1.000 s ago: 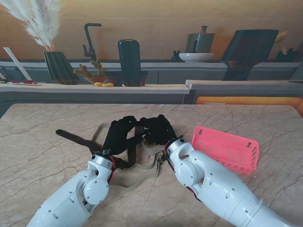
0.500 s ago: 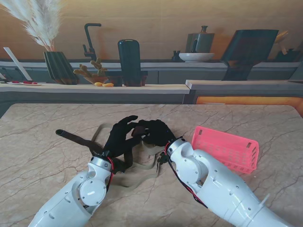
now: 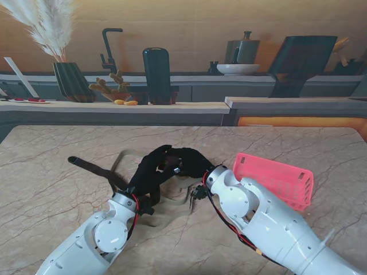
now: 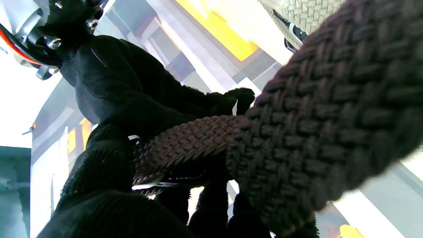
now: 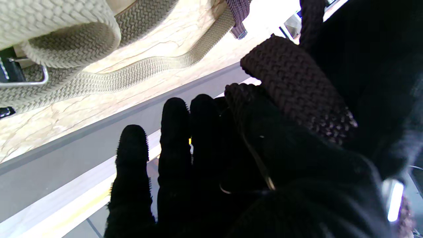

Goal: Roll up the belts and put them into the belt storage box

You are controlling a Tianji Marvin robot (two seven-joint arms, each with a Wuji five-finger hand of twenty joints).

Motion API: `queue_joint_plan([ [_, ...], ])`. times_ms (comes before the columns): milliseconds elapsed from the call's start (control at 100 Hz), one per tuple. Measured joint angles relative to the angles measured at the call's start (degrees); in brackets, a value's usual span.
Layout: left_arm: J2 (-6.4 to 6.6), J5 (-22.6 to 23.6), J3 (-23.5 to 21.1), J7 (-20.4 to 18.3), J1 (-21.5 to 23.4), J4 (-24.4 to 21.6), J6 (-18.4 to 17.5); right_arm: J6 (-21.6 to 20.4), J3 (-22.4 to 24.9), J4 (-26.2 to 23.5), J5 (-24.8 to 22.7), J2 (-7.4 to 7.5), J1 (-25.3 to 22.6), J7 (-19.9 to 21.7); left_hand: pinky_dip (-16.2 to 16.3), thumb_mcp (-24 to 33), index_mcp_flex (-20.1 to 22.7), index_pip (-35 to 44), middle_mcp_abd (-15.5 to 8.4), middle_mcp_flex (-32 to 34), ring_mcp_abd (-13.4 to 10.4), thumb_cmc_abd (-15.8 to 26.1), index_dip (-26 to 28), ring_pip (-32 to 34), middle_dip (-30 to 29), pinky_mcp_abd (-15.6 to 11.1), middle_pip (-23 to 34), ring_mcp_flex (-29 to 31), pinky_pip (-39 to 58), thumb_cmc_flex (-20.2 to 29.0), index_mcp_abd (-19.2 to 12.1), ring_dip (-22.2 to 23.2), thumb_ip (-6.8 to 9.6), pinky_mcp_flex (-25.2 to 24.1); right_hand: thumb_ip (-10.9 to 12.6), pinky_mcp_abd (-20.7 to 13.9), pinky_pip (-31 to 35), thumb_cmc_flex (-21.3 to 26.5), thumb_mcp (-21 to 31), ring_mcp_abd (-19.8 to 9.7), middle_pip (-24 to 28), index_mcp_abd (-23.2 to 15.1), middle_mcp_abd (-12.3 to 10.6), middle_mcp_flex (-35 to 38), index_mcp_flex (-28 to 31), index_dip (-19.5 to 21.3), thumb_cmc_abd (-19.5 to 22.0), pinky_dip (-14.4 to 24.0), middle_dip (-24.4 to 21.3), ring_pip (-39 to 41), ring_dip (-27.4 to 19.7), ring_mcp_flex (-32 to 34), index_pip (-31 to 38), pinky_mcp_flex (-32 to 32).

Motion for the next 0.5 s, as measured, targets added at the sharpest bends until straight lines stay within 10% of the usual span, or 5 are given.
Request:
queue_joint_plan([
  [310,-0.15,-4.98,0.04,-1.27,0.74,-1.55,0.03,-1.25,1.02,-1.59,0.9,0.95,-1.13,2.72,2.61,-8.09,10.4,4.73,-0.24,13.1,-1.14,1.29,6.06,2.17,1.14,-0.48,0.68,9.22,2.28,12.43,-0.37,0.0,-2.74,5.33,0.0,-0.57,-1.39,0.05,-0.69,-0.85,-1.52,0.03,-0.85,0.26,-0.01,-0.64,0.13,1.78,0.76,-1.75,-0.16,0.96,-0.24,1.6],
  [500,-1.49,-17.41,-1.12,-2.66,3.45,-6.43,2.91,-0.42,2.21,-3.49,-0.45,-0.27,-3.67,-1.78,2.64,-8.68,10.96,17.28,0.18,18.53,-0.68,1.37,11.8,5.82,0.66,-0.3,-0.24,20.13,9.43,14.29,-0.38,-0.82,-2.42,11.56,0.02,-0.6,-1.86,-6.29,1.4,-1.46,-3.12,-2.15,-2.03,0.93,-0.41,-6.27,-1.73,3.29,-0.22,-1.58,-0.24,2.52,6.17,2.21],
])
